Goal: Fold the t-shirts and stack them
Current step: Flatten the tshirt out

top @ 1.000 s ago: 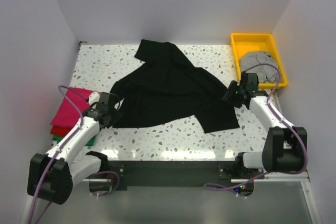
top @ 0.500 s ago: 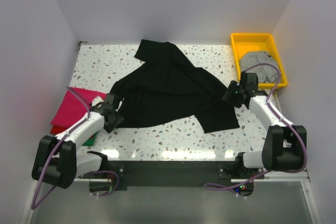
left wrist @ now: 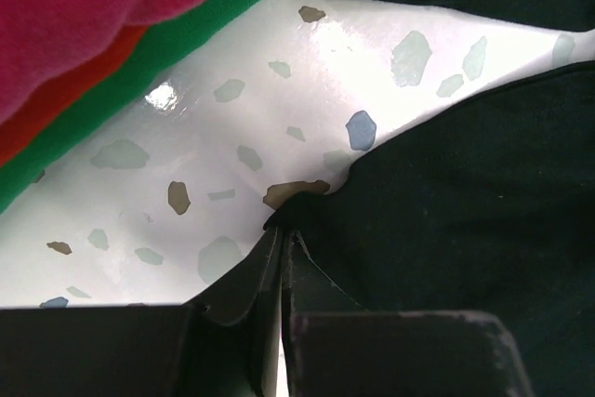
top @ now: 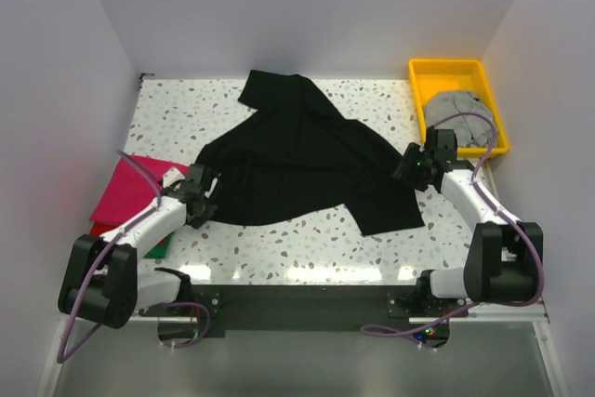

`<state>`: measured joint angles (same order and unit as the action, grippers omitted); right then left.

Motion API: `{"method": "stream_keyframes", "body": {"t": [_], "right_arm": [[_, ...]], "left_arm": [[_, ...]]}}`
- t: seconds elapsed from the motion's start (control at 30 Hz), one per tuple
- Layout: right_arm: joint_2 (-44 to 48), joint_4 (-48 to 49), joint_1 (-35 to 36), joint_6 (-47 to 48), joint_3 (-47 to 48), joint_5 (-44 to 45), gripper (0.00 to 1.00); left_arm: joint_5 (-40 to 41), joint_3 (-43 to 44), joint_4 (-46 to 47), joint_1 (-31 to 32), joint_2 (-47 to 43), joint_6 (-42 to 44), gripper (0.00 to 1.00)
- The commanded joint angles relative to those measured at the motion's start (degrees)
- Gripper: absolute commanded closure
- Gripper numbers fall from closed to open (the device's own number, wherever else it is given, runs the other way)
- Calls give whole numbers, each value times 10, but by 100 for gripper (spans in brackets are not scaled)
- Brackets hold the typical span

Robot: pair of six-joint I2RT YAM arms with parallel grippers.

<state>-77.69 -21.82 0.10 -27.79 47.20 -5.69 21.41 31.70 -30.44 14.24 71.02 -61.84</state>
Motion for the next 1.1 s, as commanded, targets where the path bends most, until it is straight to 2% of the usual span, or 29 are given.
{"method": "stream_keyframes", "body": {"t": [0.0, 0.17, 0.4, 0.7, 0.9, 1.07], "right_arm": [[-5, 16, 1, 9, 1, -7, 52], [-4, 13, 1, 11, 3, -5, 48], [2, 11, 1, 12, 4, -4, 47], [3, 10, 1, 12, 4, -5, 47], [4, 9, 1, 12, 3, -6, 47], [5, 10, 1, 13, 2, -6, 47]], "left_arm": [[9, 1, 5, -4, -9, 8, 100], [23, 18, -9, -4, -29, 21, 100], [38, 36, -37, -4, -66, 25, 100], [30, 31, -45, -4, -64, 23, 100], [57, 25, -75, -9, -91, 16, 100], [35, 16, -83, -16, -112, 24, 100]]}}
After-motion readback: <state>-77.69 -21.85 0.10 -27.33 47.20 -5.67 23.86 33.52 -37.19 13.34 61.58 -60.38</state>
